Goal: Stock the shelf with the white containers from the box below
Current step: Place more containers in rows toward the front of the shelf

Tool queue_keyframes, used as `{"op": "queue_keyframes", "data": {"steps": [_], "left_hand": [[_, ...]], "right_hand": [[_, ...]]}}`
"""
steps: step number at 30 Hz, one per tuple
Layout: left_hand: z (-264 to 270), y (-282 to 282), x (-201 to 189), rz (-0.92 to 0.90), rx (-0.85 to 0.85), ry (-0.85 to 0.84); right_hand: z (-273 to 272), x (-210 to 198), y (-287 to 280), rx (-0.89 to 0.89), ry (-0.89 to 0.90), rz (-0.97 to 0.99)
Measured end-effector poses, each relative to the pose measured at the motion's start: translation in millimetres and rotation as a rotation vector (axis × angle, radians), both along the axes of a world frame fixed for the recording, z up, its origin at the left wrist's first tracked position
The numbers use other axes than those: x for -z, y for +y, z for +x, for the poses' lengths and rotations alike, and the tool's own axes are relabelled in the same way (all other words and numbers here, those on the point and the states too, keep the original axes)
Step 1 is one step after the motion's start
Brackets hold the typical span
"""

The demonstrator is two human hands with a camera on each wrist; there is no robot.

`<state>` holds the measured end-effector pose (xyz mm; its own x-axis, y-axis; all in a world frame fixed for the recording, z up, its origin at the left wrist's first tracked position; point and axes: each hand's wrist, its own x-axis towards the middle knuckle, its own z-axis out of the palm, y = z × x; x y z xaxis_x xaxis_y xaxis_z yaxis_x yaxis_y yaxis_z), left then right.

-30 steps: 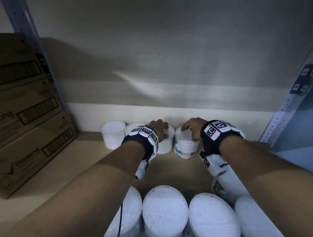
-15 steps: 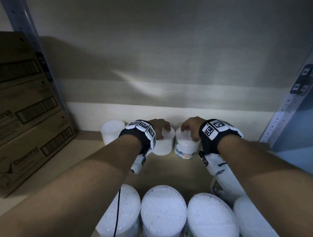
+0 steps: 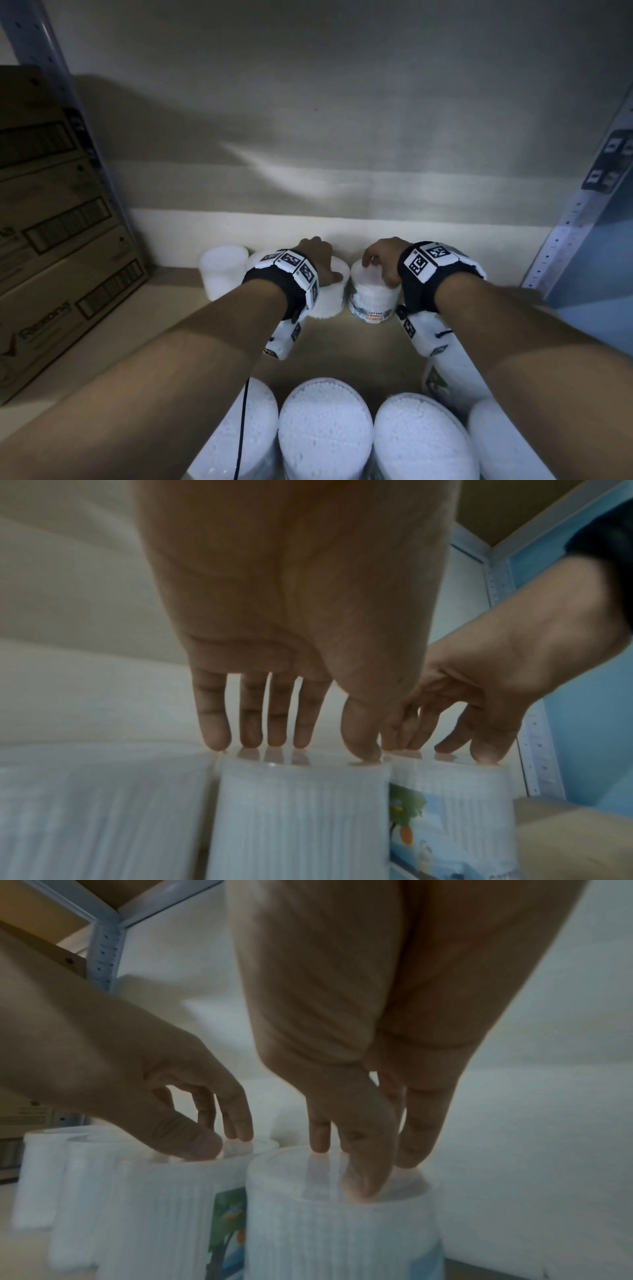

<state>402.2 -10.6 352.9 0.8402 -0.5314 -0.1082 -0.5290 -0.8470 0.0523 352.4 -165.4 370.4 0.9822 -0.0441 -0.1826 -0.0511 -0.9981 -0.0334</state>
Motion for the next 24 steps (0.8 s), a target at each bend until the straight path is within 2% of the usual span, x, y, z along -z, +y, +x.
{"op": "queue_keyframes", "data": {"steps": [5,14,17,20,24], "left_hand": [[-1,-1,-2,-0.039,0.028,0.006],[-8,-2,-12,-0.055,0.09,0.129],[-8,1,-11,-0.119,0.031,0.106],[-4,1,-6,-0.148,-0.049,0.015],[-4,-2,5,-0.048,-0.092,0.006]], "right_hand": [[-1,1,-1,0.011,-0.005,0.021],[-1,3,0,0.007,-0.003,-0.005],[-1,3,1,0.004,-0.006,-0.013],[-1,2,1,0.005,0.007,-0.022],[-1,0,2,-0.001,0.015,-0.036]]}}
